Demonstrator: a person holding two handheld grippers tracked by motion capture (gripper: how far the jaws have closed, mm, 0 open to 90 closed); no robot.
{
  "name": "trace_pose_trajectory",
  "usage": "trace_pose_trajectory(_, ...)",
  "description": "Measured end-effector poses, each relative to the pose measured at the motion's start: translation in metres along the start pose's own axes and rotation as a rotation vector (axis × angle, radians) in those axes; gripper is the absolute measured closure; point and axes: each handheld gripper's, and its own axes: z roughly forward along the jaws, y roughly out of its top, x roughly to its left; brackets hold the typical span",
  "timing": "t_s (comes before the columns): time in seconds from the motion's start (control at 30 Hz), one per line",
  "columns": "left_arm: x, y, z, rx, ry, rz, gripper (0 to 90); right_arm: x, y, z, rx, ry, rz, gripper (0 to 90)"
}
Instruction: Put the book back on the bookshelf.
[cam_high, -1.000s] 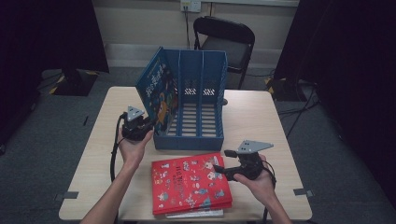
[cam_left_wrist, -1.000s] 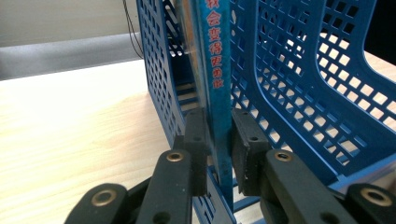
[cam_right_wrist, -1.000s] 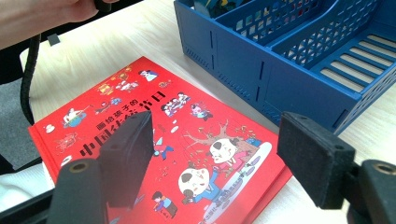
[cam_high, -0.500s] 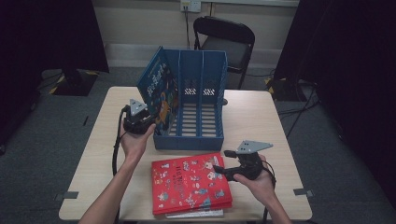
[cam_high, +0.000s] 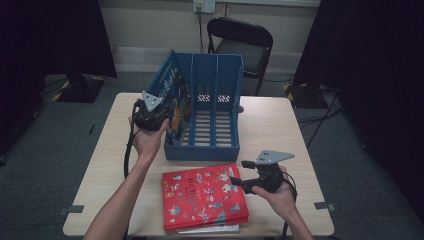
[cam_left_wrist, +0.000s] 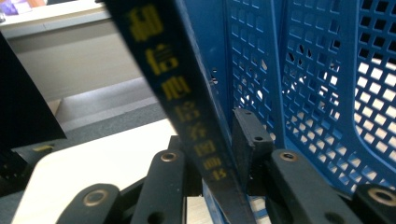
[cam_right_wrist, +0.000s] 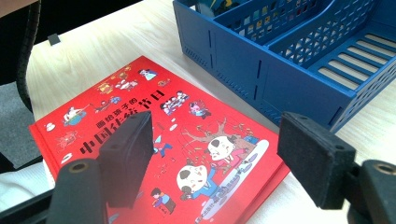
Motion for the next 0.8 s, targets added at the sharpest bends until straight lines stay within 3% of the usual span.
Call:
trace_pose_trajectory(0.2, -0.011, 0.0, -0.001, -0.01, 0.023, 0.042, 75.6, 0.0, 0.0, 0.0, 0.002, 0.0, 0.0, 26.5)
trace_pose_trajectory(0.47, -0.012, -0.005, -0.004, -0.027, 0.068, 0.016, 75.4, 0.0, 0.0, -0.003, -0.004, -0.002, 0.002, 26.5)
trace_pose_trajectory(0.8, -0.024, -0.006, -0.005, -0.05, 0.103, 0.027, 76.1, 0.0, 0.0, -0.001, 0.002, -0.001, -0.001, 26.4)
